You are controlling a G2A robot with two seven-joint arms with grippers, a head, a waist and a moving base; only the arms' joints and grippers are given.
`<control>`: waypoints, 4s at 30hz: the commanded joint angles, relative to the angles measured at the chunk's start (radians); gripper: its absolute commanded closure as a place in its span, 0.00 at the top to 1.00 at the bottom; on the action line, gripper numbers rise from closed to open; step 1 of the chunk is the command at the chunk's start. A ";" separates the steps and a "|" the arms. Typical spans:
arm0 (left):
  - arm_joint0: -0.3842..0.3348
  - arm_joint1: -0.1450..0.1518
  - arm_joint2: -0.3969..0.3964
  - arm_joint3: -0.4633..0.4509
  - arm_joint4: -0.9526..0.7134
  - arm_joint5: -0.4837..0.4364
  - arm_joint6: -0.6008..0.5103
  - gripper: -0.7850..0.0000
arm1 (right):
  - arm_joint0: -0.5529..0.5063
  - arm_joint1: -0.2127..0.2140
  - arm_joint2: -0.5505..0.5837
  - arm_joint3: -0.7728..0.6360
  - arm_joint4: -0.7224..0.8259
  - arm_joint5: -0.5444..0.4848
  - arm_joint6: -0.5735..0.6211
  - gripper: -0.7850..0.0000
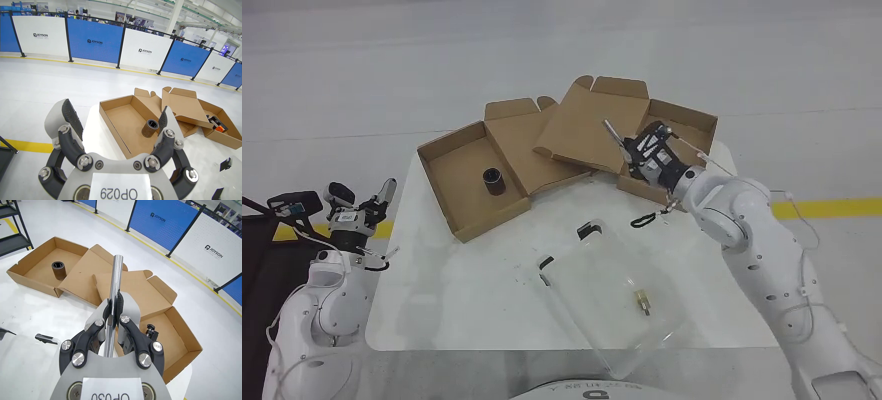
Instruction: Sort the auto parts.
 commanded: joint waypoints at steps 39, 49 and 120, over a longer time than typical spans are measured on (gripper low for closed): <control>0.000 0.000 0.000 0.000 0.000 0.000 0.000 1.00 | 0.280 -0.120 -0.203 0.514 -0.090 0.536 0.184 0.49; 0.000 0.000 0.000 0.000 0.000 0.000 0.000 1.00 | 0.076 -0.076 0.018 0.225 0.208 0.123 0.031 0.45; 0.000 0.000 0.000 0.000 0.000 0.000 0.000 1.00 | 0.095 -0.045 -0.297 0.014 -0.104 -0.314 0.359 0.88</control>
